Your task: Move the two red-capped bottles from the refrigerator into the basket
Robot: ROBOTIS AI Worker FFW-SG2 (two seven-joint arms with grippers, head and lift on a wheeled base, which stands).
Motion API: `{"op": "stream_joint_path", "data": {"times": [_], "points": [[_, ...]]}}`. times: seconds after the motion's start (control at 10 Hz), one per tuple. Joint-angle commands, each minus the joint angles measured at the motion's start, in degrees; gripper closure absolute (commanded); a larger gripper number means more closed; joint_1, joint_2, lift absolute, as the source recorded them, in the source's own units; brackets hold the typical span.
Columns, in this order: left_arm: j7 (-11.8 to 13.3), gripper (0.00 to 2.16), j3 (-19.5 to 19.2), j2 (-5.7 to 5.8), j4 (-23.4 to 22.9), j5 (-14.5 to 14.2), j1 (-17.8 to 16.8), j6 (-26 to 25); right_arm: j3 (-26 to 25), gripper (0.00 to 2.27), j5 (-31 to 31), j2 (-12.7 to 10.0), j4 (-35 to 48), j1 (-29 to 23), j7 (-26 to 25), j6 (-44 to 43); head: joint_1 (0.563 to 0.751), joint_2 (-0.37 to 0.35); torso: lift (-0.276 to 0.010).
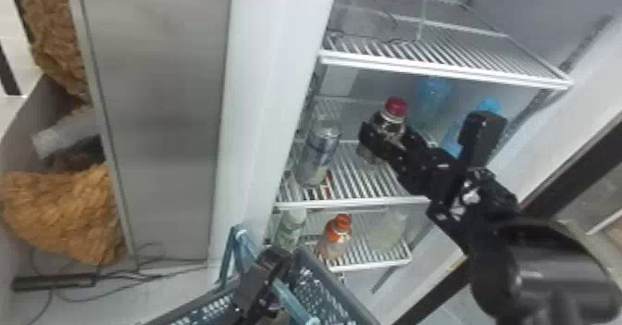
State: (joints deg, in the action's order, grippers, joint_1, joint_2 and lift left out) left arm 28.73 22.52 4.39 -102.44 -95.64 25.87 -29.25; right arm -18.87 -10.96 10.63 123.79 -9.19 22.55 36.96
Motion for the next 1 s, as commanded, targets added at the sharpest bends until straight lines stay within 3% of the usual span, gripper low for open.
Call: {"op": "stream_joint_path", "data": {"times": [0.0,0.3,0.6,0.9], "points": [[0.0,1.2,0.2,0.09,0.0,0.0,-0.1,0.0,-1.6,1.28,-0.9,0.0,4.0,-3.6,0.5,1.4,0.695,-0.35,0.0],[0.0,1.2,0.4,0.18,0.1,-0.1,0.0,-0.1,-5.1,1.28,-2.8,-0.2,12.0,-11.3,2.7,5.2,0.695,-0.35,0.0],[-0.1,1.2,0.6,0.27,0.1,-0.1,0.0,-0.1,-9.9,1.28,-4.4,-2.1,22.2,-20.6,4.9,9.0,0.695,-0.35,0.0],[-0.1,1.2,0.8,0.27,0.3,-0.1,0.3,-0.1,-10.6,1.28,-7.4,-3.6,28.9,-28.1,7.1,13.2,0.695,-0.35,0.0]]}}
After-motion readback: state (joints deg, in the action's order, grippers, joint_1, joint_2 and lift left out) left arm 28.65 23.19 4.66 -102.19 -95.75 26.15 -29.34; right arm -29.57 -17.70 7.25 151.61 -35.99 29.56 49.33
